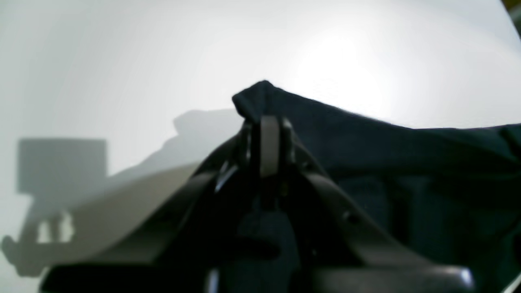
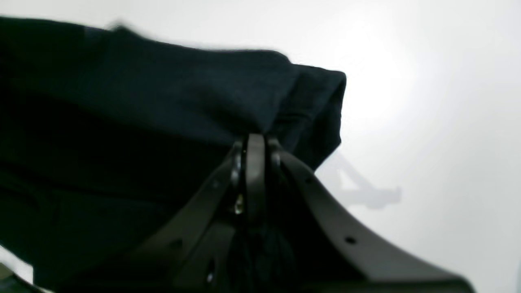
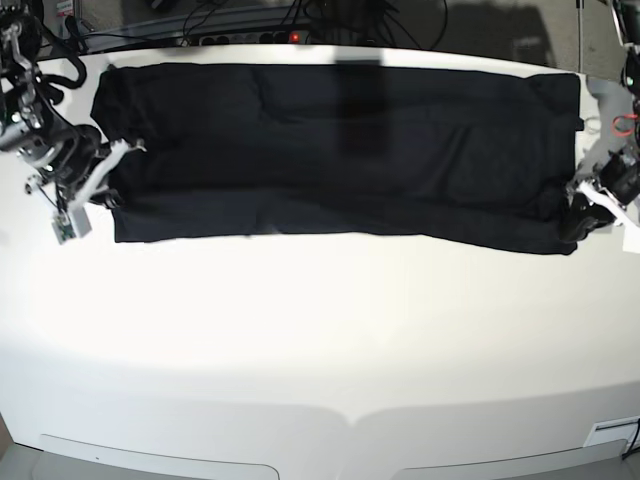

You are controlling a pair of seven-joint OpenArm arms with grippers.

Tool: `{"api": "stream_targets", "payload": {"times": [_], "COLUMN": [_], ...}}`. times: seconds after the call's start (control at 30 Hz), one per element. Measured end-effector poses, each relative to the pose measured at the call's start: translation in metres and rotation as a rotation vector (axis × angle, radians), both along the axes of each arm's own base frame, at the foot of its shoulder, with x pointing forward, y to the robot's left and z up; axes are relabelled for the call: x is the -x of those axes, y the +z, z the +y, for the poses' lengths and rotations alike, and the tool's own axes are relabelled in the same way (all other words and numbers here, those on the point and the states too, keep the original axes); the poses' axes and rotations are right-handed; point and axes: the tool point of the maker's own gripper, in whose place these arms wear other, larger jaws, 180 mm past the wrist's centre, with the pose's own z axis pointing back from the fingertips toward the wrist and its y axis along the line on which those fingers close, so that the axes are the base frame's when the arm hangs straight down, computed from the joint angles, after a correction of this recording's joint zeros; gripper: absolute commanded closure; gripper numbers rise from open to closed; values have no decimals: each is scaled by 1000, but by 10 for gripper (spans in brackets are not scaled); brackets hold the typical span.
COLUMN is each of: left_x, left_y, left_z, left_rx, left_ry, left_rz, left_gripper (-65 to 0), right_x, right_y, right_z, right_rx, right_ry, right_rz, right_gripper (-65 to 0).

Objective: Fold the T-shirt properly
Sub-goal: 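Lay the folded edge down and release both grippers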

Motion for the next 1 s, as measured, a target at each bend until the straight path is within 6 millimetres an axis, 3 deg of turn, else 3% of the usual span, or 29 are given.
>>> {"api": "stream_targets", "payload": {"times": [0.13,0.37,0.43,0.7,1.0], "left_x": [15,43,47,53,63], "left_y": [3,-15,-15,4,-3], "left_z": [-11,-16,-9,52,45], "left_rx": [-20,-57,-65,-112,-74], "left_ry": [-41,-85,-71,84,62], "left_rz": [-1,93,104,97,154], "left_gripper": [0,0,0,0,0], "right_x": [16,34,34,33,55], "right_y": [-6,-21,-22,-20,-34], "right_z": [-9,-8,-11,-12,-13], "right_rx": [-15,-14,10,7,15], "right_ry": [-55,-88,-88,-90,-89], "right_rz": [15,36,31,30,97], "right_gripper": [0,0,0,0,0]}}
